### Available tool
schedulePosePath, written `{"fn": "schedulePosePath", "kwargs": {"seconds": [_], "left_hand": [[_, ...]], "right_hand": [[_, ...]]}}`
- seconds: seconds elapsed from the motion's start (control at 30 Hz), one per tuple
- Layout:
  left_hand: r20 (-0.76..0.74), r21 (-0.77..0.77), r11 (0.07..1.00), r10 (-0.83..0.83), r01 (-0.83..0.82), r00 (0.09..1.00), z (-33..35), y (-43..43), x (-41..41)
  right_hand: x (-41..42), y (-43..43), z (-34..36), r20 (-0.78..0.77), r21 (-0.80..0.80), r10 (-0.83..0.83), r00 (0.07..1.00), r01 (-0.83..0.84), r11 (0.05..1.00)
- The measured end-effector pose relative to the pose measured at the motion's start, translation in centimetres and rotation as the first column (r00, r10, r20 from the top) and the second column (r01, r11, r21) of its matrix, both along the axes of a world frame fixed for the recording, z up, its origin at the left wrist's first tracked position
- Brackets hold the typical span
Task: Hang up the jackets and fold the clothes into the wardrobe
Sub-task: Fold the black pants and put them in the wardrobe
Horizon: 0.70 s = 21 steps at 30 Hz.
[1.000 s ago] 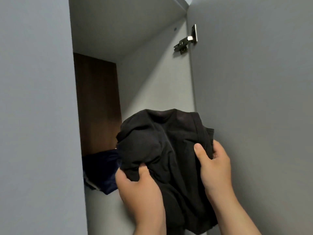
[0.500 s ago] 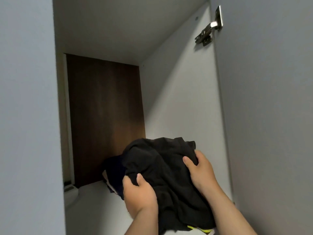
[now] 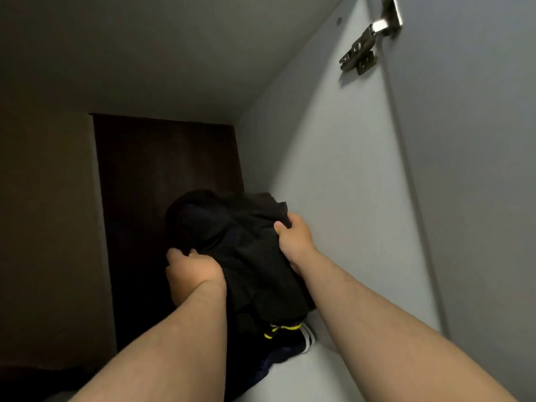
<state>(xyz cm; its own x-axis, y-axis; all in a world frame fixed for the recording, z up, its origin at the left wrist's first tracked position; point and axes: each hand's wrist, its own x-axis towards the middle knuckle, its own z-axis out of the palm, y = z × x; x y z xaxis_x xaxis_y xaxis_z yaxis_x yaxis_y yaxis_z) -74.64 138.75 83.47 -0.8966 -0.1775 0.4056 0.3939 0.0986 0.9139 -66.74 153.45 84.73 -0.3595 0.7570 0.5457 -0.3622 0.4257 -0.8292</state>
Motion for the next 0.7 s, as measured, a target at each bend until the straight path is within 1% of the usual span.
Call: {"fn": "schedulePosePath", "kwargs": {"seconds": [0.07, 0.17, 0.23, 0.27, 0.3, 0.33, 0.37, 0.4, 0.43, 0.47, 0.5, 0.53, 0.57, 0.6, 0.63, 0.67, 0.7], "left_hand": [[0.099, -0.023, 0.999, -0.021, 0.023, 0.995, -1.2, 0.6, -1.8], [0.165, -0.162, 0.983, -0.059, 0.087, 0.984, 0.0, 2.3, -5.0], [0.204, -0.287, 0.956, -0.002, 0.062, 0.979, -0.1, 3.0, -5.4], [0.245, -0.386, 0.922, 0.062, 0.038, 0.967, -1.8, 2.3, -5.7], [0.227, -0.489, 0.872, 0.106, 0.019, 0.968, -3.1, 1.8, -5.7], [0.155, -0.592, 0.806, 0.098, 0.013, 0.983, -4.5, 1.2, -5.8], [0.041, -0.725, 0.689, 0.057, -0.009, 0.998, -5.9, 0.7, -6.0], [-0.024, -0.819, 0.573, -0.042, 0.005, 0.999, -6.8, 0.7, -6.2], [-0.029, -0.866, 0.497, -0.147, 0.049, 0.989, -7.0, 0.9, -6.5], [0.038, -0.887, 0.442, -0.22, 0.135, 0.975, -7.0, 1.3, -6.4], [0.122, -0.897, 0.389, -0.243, 0.212, 0.962, -7.0, 1.4, -6.5], [0.184, -0.901, 0.348, -0.237, 0.26, 0.954, -7.4, 1.6, -6.5], [0.209, -0.909, 0.32, -0.201, 0.266, 0.957, -8.1, 1.6, -6.5], [0.204, -0.92, 0.308, -0.151, 0.242, 0.967, -9.1, 1.5, -6.4], [0.196, -0.922, 0.32, -0.104, 0.219, 0.975, -10.0, 1.4, -6.4], [0.201, -0.916, 0.341, -0.069, 0.213, 0.977, -10.9, 1.3, -6.4], [0.215, -0.905, 0.364, -0.05, 0.218, 0.975, -11.7, 1.3, -6.4]], "right_hand": [[-2.7, 1.4, -1.2, 0.095, -0.014, 0.014, 0.995, -0.013, 1.0], [-6.1, 3.3, -3.0, 0.2, 0.024, -0.056, 0.978, 0.052, 0.998], [-6.2, 4.7, -3.6, 0.247, 0.058, -0.161, 0.955, 0.152, 0.987], [-7.1, 4.7, -5.5, 0.322, 0.108, -0.188, 0.928, 0.161, 0.981], [-7.2, 4.9, -6.6, 0.378, 0.163, -0.239, 0.894, 0.19, 0.968], [-7.3, 5.0, -7.7, 0.437, 0.232, -0.298, 0.849, 0.213, 0.949], [-7.7, 4.9, -8.7, 0.503, 0.315, -0.366, 0.783, 0.228, 0.921], [-7.9, 4.6, -9.3, 0.551, 0.428, -0.464, 0.693, 0.243, 0.871], [-8.3, 4.3, -9.1, 0.54, 0.557, -0.561, 0.627, 0.233, 0.797], [-8.7, 4.0, -8.4, 0.47, 0.687, -0.644, 0.603, 0.208, 0.696], [-9.1, 3.3, -7.6, 0.37, 0.796, -0.668, 0.645, 0.15, 0.586], [-9.3, 2.7, -7.0, 0.328, 0.862, -0.631, 0.703, 0.05, 0.505], [-9.5, 2.4, -6.9, 0.361, 0.885, -0.58, 0.731, -0.072, 0.46], [-9.7, 2.5, -7.5, 0.439, 0.869, -0.549, 0.712, -0.181, 0.46], [-9.7, 3.0, -8.4, 0.546, 0.82, -0.535, 0.645, -0.279, 0.5], [-9.6, 3.7, -9.8, 0.655, 0.743, -0.511, 0.557, -0.354, 0.568], [-9.7, 4.5, -11.2, 0.733, 0.669, -0.474, 0.488, -0.395, 0.629]]}}
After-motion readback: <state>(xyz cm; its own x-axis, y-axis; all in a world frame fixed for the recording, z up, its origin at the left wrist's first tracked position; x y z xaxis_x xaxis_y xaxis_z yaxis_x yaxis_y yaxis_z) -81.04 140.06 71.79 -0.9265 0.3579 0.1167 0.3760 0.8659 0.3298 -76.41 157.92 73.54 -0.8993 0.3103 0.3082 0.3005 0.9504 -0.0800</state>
